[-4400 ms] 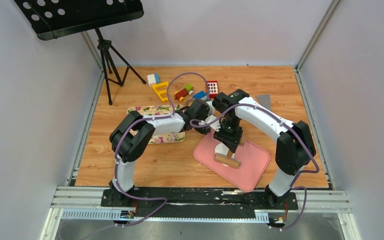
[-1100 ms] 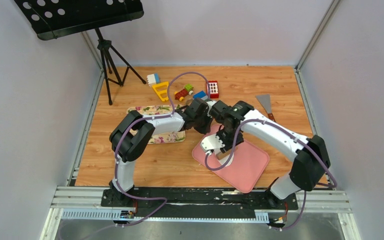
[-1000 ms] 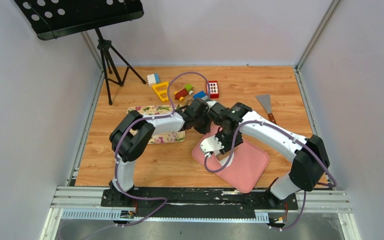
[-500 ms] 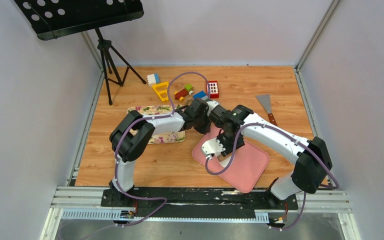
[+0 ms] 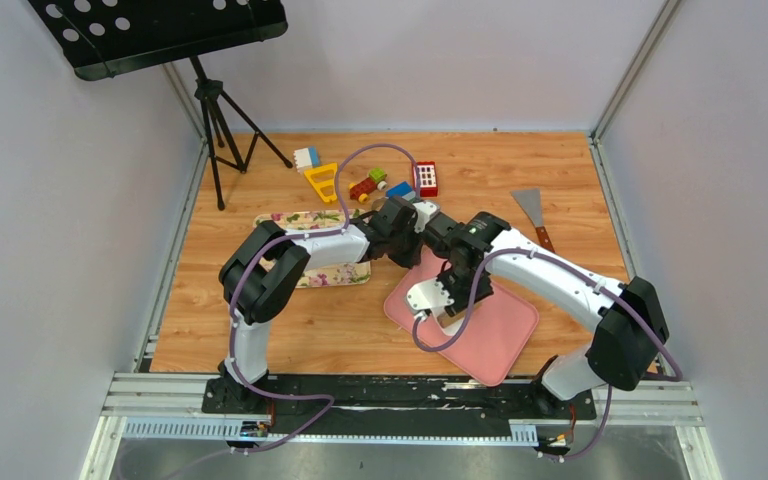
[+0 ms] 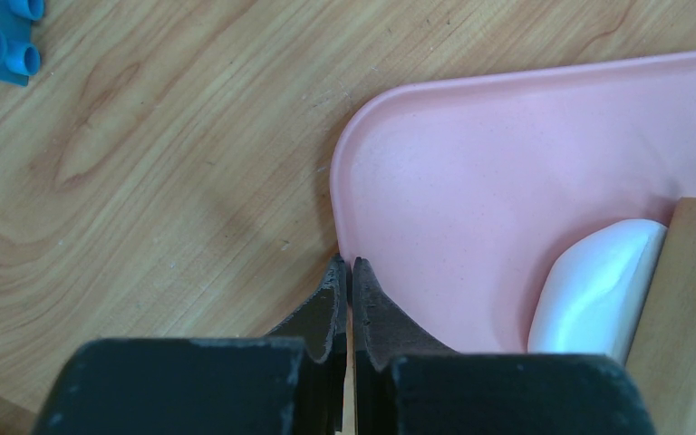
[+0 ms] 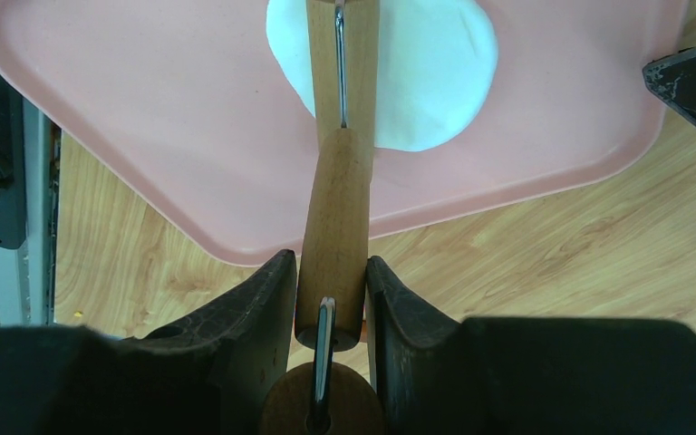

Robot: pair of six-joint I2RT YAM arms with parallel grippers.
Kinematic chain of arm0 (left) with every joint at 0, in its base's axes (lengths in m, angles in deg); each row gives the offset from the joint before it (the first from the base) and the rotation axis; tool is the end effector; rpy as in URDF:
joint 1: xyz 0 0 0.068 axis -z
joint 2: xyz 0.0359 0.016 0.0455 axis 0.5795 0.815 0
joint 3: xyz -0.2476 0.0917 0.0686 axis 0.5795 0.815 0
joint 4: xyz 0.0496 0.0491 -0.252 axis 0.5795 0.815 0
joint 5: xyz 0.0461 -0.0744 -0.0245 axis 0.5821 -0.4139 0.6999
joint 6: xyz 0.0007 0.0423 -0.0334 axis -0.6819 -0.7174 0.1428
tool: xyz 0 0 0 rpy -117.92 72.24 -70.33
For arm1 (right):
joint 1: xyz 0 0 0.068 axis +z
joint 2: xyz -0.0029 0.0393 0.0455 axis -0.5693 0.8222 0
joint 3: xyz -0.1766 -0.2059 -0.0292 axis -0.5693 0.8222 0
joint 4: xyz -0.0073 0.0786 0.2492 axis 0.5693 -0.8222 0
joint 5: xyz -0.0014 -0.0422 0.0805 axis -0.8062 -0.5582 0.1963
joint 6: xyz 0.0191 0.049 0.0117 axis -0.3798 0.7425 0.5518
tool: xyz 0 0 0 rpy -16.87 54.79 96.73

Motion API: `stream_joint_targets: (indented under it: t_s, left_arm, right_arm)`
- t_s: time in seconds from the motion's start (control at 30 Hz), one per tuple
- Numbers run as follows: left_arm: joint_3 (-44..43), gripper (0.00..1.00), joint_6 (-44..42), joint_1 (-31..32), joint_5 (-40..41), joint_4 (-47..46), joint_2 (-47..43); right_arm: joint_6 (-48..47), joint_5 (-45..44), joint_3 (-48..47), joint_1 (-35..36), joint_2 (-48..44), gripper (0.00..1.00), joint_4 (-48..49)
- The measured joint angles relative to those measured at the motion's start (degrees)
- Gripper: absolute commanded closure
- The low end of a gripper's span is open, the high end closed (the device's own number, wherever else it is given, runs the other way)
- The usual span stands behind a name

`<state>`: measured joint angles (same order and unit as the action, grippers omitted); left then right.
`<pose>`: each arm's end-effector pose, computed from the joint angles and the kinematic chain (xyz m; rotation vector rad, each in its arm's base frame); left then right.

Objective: Roll out the dumpling wrappers from the dough
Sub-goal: Flatten out the dough on the work surface.

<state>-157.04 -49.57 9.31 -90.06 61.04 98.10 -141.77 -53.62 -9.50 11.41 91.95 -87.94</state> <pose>0.2927 -0.3001 0.1560 0.8134 2.3624 -0.6773 0.1714 0.1802 0.2616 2.7441 -1.4889 -0.0684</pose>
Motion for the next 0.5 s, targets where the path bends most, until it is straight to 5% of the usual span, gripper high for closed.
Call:
stream_joint_targets:
  t_s: [0.5]
  left_arm:
    - [0.0, 1.0, 0.0, 0.0, 0.1, 0.0, 0.0]
  right_arm:
    - [1.9, 2.4, -1.8, 0.0, -0.5, 1.0, -9.6]
